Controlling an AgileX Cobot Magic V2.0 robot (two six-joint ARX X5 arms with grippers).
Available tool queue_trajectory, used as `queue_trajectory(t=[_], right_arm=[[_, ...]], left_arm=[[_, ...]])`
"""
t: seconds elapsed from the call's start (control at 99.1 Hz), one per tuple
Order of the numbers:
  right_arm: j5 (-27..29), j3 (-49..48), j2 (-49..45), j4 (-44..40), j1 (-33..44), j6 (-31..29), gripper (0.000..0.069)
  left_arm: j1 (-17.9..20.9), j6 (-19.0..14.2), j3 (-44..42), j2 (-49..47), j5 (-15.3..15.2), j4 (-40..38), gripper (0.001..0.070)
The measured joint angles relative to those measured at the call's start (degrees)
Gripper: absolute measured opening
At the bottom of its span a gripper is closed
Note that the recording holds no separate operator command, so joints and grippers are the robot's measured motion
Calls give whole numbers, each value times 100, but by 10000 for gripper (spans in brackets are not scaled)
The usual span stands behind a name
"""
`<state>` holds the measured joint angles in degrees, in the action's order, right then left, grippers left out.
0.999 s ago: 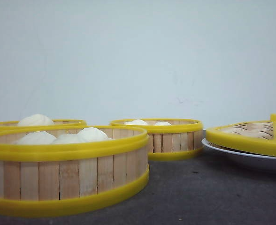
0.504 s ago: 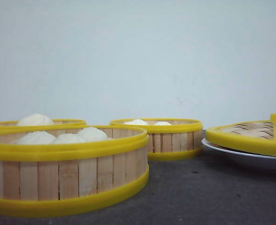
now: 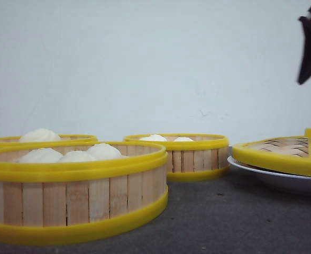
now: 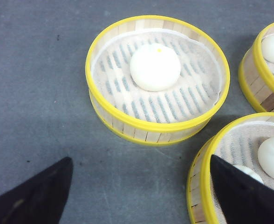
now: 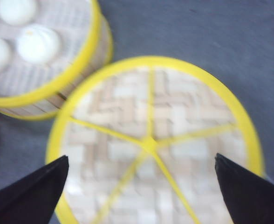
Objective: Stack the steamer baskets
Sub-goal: 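Reach the right gripper to the three-bun basket and grasp its rim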
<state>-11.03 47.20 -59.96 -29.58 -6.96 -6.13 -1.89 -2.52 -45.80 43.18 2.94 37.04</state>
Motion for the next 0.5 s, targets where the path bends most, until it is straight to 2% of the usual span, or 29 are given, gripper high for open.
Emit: queue_trajectory(t=[0.151, 0.504], right_arm=[[-120, 420, -824, 247, -365, -35, 623], [-24, 2710, -3460, 293, -800, -28, 621]], left_arm=[[0, 0, 0, 0, 0, -4, 590], [0, -2, 0, 0, 0, -17, 590]])
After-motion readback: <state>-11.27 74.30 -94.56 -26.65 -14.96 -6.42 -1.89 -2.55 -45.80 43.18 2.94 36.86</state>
